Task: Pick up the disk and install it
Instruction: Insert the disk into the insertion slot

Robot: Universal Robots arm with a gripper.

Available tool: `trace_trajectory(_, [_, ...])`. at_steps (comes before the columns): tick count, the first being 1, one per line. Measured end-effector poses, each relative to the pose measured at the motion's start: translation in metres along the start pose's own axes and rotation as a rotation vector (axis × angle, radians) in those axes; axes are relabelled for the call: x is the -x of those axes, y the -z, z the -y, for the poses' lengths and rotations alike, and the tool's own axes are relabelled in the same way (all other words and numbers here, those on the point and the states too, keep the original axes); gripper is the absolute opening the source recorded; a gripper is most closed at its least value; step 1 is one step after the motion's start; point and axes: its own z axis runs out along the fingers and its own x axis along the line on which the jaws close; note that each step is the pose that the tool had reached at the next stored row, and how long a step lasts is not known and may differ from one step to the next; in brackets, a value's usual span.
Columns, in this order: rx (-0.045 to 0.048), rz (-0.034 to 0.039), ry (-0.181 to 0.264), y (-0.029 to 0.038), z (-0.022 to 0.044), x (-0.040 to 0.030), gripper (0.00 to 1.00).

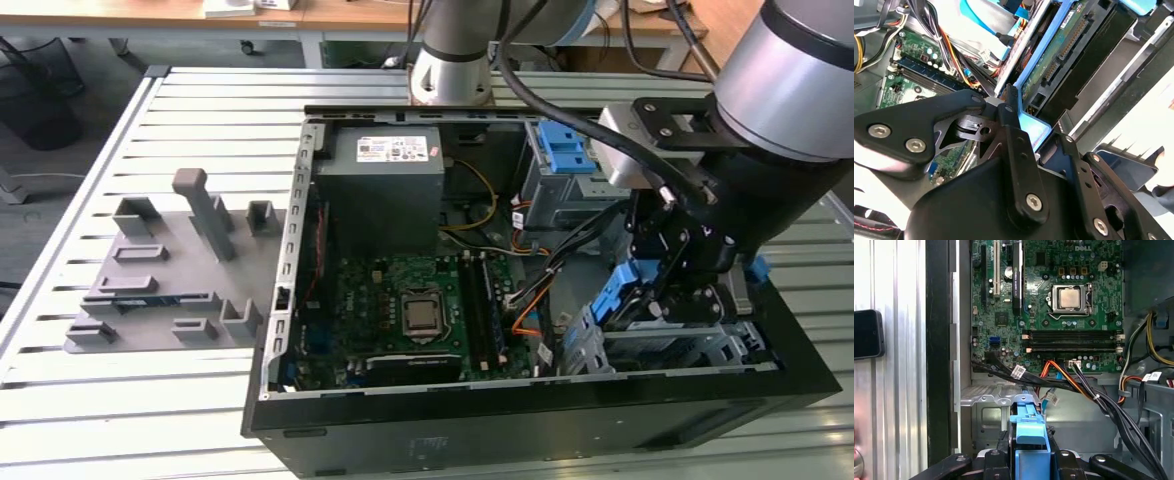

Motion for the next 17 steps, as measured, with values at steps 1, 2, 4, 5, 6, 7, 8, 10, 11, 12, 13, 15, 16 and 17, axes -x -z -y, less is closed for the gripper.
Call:
trace_trajectory(1, [0.0000,0.0000,0.000,-0.0010,0.0000,0.0000,0.36])
trace_trajectory(2, [0.0000,0.0000,0.000,-0.0019,0.0000,0.0000,0.36])
trace_trajectory(4, [0.0000,0.0001,0.000,-0.0037,0.0000,0.0000,0.36])
trace_trajectory(5, [0.0000,0.0000,0.000,-0.0042,0.0000,0.0000,0.36])
trace_trajectory(6, [0.0000,-0.0005,0.000,-0.0043,0.0000,0.0000,0.36])
trace_trajectory(7, [-0.0001,-0.0014,0.000,-0.0043,0.0000,0.0000,0.36])
trace_trajectory(8, [0.0000,-0.0016,0.000,-0.0043,0.0000,0.0000,0.36])
trace_trajectory(10, [0.0000,-0.0020,0.000,-0.0044,0.0000,0.0000,0.36])
trace_trajectory(11, [0.0000,-0.0021,0.000,-0.0044,0.0000,0.0000,0.36])
trace_trajectory(12, [-0.0003,-0.0023,0.000,-0.0044,0.0001,0.0000,0.36])
trace_trajectory(13, [-0.0002,-0.0027,0.000,-0.0043,0.0000,0.0000,0.38])
trace_trajectory(15, [-0.0001,-0.0029,0.000,-0.0044,0.0000,0.0000,0.38])
trace_trajectory(16, [-0.0001,-0.0031,0.000,-0.0044,0.0000,0.0000,0.44])
trace_trajectory(17, [-0.0001,-0.0033,0.000,-0.0044,0.0000,0.0000,0.44])
